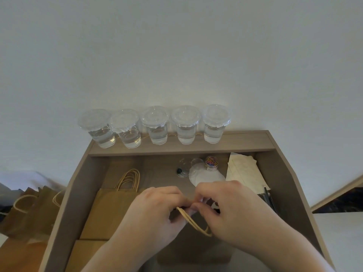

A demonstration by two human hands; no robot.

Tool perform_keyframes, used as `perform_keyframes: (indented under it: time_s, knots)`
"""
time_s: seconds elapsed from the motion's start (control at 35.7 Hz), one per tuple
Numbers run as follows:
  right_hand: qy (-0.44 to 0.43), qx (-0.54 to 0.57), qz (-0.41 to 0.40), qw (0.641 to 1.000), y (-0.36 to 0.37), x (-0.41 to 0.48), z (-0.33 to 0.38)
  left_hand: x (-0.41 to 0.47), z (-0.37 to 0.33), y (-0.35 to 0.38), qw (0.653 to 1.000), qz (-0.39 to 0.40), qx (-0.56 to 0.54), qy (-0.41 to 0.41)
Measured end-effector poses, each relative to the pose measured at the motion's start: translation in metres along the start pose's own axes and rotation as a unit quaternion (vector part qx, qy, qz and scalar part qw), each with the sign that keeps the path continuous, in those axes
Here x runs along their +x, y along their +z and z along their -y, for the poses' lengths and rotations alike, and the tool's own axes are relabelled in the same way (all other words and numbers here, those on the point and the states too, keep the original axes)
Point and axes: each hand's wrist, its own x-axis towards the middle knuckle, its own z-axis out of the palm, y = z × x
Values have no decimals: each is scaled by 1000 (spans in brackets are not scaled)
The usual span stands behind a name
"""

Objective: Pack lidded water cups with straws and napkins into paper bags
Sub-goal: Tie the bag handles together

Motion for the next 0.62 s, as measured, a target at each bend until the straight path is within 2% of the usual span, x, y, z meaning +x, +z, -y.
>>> perform_keyframes:
  time_s: [0.28, 0.62]
  knots:
    - [24, 11, 14, 1000, 2, 1, 0, -1, 0, 1, 1000, 23, 1, -1]
    - [48, -3, 33, 998, 2, 4, -3, -3, -1, 3, 1000, 3, 5, 27]
